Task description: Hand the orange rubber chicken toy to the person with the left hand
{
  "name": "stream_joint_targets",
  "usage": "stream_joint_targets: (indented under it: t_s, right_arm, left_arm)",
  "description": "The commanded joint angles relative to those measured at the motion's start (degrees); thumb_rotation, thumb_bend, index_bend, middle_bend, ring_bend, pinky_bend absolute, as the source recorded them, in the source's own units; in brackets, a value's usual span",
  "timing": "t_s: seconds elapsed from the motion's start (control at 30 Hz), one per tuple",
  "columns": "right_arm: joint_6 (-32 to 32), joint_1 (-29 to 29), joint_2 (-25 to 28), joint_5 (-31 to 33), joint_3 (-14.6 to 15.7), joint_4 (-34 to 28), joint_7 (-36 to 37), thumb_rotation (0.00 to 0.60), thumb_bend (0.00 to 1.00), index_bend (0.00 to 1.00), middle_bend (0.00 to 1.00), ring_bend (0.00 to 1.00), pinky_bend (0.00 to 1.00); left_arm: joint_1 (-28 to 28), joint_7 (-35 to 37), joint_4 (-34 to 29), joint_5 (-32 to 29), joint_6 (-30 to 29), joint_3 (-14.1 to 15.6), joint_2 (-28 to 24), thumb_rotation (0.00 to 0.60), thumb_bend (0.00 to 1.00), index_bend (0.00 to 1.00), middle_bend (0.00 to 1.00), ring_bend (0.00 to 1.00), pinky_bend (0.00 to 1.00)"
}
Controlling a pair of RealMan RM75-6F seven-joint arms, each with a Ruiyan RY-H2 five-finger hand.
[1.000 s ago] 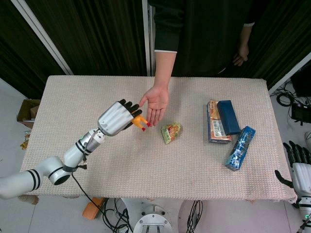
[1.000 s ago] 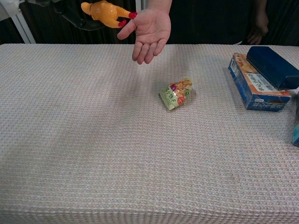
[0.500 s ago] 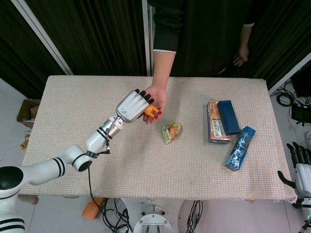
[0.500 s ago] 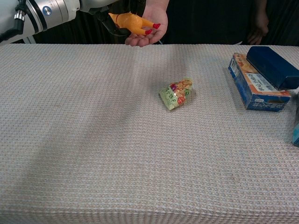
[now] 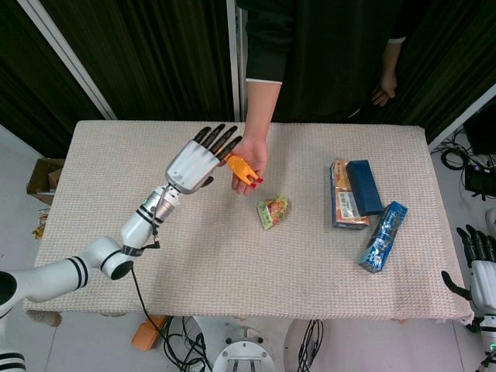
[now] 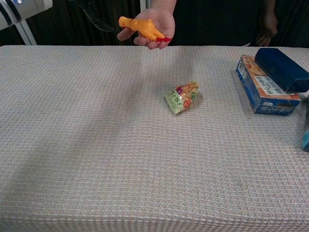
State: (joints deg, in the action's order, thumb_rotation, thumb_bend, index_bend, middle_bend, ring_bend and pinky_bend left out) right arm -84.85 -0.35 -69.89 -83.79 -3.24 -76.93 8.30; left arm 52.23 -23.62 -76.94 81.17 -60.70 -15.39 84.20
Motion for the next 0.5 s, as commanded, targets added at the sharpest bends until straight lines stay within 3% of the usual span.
stream_joint_targets:
  t_s: [0.03,0.17,0.3,0.4,0.5]
  right_arm:
    - [-0.75,-0.11,0.31,-0.60,0.07,-0.53,-0.13,0.600,0.17,0.00,0.00,0.00,0.00]
    - [-2.01,-0.21,0.87,-1.34,-0.15,-1.41,-0.26,0.600,0.17,0.00,0.00,0.00,0.00]
    - [-2.29,0.01,1.16,-1.87,-0.16,-2.28,-1.01,0.600,0.17,0.00,0.00,0.00,0.00]
    - [-3.83,0.14,0.10,-3.30,-0.25,-1.80,-1.03,0.600,0.17,0.00,0.00,0.00,0.00]
    - [-4.60,0.01,-0.66,-4.05,0.03,-1.22,-1.00,0.600,0.17,0.00,0.00,0.00,0.00]
  left_arm:
    - [-10.58,-3.36,-13.38,-1.93,-9.02,3.76,-9.86,0.600,0.09,0.00,0.00,0.04,0.21]
    - [-23.63,-3.95,-23.03,3.01,-21.53,12.32,-18.39,0.600,0.09,0.00,0.00,0.03,0.20]
    - [-34.22,0.85,-21.77,8.06,-31.36,19.80,-19.12,0.600,0.08,0.00,0.00,0.03,0.20]
    - [-39.28,5.45,-17.82,7.95,-34.21,22.37,-17.31,0.600,0.08,0.00,0.00,0.03,0.20]
    - [-42.45,8.86,-13.41,6.63,-35.28,22.75,-14.99,0.600,0.08,0.00,0.00,0.03,0.20]
